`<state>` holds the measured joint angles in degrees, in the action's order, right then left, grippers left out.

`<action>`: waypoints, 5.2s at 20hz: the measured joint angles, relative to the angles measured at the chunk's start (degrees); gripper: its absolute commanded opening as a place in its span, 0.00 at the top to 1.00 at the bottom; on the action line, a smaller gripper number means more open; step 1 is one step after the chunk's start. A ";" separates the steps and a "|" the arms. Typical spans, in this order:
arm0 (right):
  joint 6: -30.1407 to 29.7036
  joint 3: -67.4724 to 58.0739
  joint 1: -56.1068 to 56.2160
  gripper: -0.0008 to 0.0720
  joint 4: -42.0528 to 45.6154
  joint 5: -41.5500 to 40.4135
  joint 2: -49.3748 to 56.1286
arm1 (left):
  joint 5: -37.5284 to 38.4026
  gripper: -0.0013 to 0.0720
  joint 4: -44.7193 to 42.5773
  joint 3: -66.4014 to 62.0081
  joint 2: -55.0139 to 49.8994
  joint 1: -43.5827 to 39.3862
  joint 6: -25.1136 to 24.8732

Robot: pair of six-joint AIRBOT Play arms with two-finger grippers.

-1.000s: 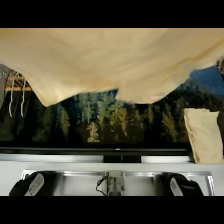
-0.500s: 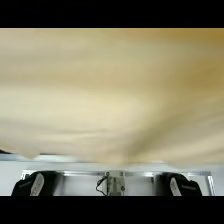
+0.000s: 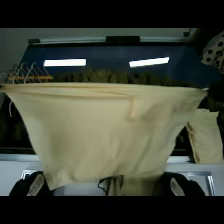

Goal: Fold the shirts.

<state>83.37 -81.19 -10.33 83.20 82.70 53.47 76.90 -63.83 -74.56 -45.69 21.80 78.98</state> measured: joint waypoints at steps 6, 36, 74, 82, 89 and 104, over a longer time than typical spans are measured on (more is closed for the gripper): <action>6.99 4.79 7.15 0.90 -0.02 -28.74 22.47 | -16.28 0.94 -0.17 -0.15 -25.20 -6.93 -1.64; 13.44 4.76 9.46 0.90 -3.15 -5.99 39.69 | 7.26 0.94 -9.64 -8.17 -51.12 -11.15 -1.81; 6.14 13.40 -1.01 0.34 4.35 9.09 18.84 | -2.38 0.58 2.67 39.21 -25.59 2.78 -10.32; 1.86 28.24 -3.26 0.14 -7.02 6.05 14.78 | -4.46 0.94 3.45 40.57 -25.66 2.78 -10.80; 2.03 51.45 -4.70 0.30 -14.84 -1.57 0.98 | -4.87 0.94 3.50 40.63 -25.66 2.78 -10.84; 10.25 60.83 9.03 0.90 -20.24 -15.19 -3.50 | -5.75 0.94 3.48 40.02 -25.64 2.78 -11.69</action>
<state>93.62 -20.36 -1.30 62.96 67.51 49.98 71.16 -60.36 -34.54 -71.33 24.58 67.29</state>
